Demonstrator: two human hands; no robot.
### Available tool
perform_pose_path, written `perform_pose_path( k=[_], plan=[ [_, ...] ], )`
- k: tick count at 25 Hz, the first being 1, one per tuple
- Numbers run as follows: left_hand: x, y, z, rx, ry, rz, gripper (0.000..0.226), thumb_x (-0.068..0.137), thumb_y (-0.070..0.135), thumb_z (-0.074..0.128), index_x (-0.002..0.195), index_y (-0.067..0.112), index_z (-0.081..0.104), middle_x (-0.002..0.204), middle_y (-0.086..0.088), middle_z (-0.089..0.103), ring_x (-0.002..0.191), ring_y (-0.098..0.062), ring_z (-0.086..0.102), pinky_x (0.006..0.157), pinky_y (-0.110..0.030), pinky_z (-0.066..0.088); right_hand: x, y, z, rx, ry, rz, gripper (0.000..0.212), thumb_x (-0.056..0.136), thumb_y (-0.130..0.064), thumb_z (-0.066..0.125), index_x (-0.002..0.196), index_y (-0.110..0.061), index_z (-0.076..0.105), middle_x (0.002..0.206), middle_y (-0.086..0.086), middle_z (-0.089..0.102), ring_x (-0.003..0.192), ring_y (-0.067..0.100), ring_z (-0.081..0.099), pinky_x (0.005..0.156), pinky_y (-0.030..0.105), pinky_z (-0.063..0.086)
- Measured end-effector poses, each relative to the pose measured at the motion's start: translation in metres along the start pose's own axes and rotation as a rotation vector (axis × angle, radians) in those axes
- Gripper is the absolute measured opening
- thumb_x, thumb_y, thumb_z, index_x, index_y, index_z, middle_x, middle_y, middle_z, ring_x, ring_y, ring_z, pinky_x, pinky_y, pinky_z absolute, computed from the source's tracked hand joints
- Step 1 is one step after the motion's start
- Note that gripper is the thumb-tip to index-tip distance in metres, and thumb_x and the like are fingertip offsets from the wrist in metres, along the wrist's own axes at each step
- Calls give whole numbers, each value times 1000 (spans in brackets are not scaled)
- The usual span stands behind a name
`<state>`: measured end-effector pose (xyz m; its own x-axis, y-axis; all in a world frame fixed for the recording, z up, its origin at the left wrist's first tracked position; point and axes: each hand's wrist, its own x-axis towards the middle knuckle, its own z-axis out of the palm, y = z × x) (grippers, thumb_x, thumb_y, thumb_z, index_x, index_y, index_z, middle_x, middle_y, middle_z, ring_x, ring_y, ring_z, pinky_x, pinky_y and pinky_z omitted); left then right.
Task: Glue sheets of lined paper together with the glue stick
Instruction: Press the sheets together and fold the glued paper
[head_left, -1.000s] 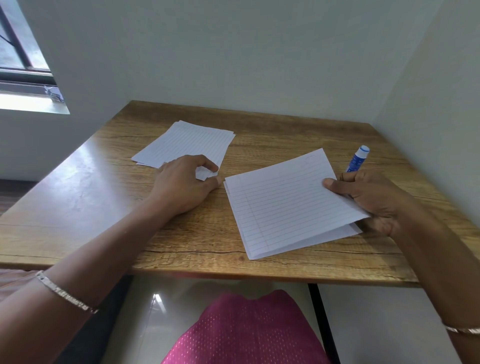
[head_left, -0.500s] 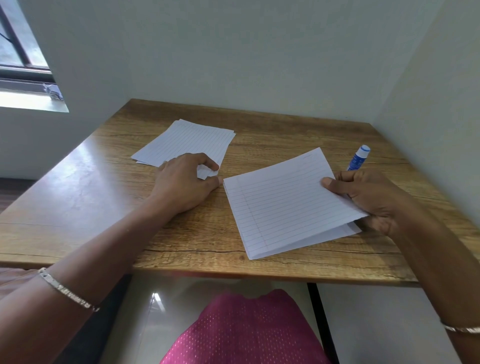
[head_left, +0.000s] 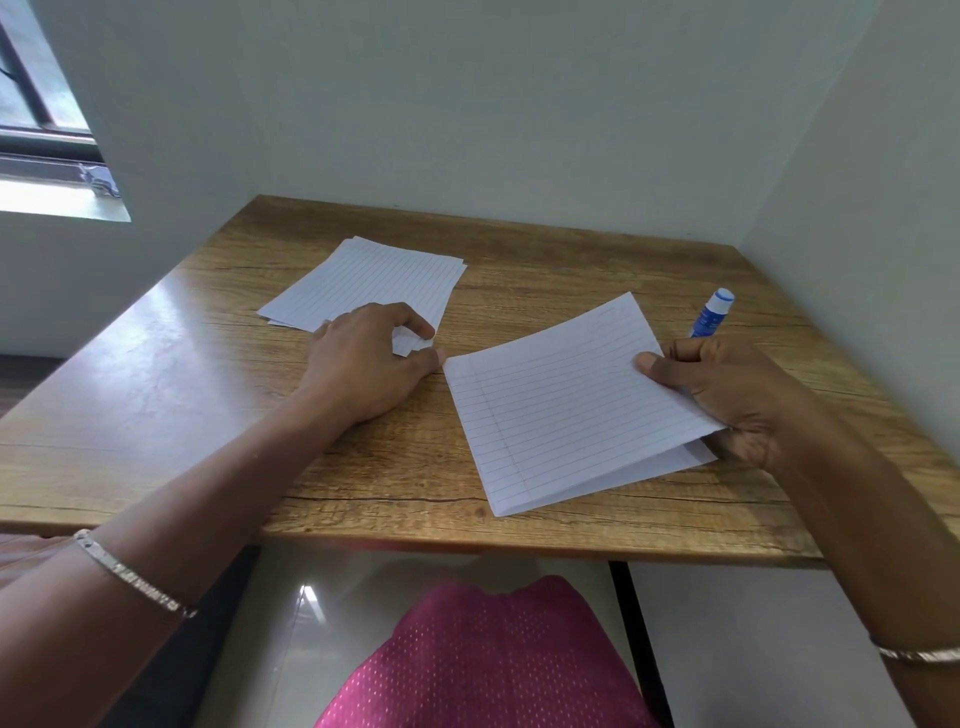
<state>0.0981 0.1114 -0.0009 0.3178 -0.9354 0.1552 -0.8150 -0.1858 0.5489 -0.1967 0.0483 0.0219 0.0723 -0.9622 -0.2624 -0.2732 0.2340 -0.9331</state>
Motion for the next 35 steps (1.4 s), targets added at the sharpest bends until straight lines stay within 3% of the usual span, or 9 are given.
perform_pose_path(
  k=[6,12,15,19,27,31,35],
  plan=[
    [3,4,2,34,-1,-24,48,79,62,70,117,34,64,136,0,57,127,-24,48,102,-46,38,-2,0,2,-29,22,-28,6,91,-14,74,91,-8,75,96,13,77,87,26,70,86,43,58],
    [4,6,4,82,57,53,48,75,56,75,118,40,58,144,1,46,133,-30,43,113,-56,27,-5,-1,-1,-77,10,-64,9,92,-15,74,94,-6,76,96,11,77,84,23,70,74,34,58],
    [4,7,5,98,86,79,49,73,54,78,115,38,58,145,3,39,134,-30,40,109,-55,29,-6,-1,-2,-126,12,-100,11,92,-18,74,93,-6,76,96,11,76,82,22,69,69,31,54],
    [5,3,6,118,107,39,57,67,61,80,113,31,65,152,3,27,136,-29,37,107,-54,31,-5,-1,-1,-191,53,-158,14,92,-22,75,91,-8,75,96,10,76,85,23,69,77,38,54],
    [2,2,5,135,93,61,64,70,61,78,124,34,56,159,4,7,136,-32,42,109,-54,26,-2,-3,3,-384,149,-279,20,95,-29,72,92,-9,73,91,4,70,75,13,61,60,28,41],
    [1,4,5,151,33,81,57,78,57,74,128,42,52,157,6,22,139,-31,37,108,-56,25,-3,-5,4,-441,164,-295,21,96,-29,71,92,-9,72,85,-1,65,71,10,56,58,27,37],
    [-2,9,7,63,18,228,24,87,37,69,109,43,62,139,7,46,131,-23,41,104,-51,28,-3,-5,4,-463,177,-299,22,95,-30,71,96,-8,73,90,2,67,73,11,56,58,28,38]
  ],
)
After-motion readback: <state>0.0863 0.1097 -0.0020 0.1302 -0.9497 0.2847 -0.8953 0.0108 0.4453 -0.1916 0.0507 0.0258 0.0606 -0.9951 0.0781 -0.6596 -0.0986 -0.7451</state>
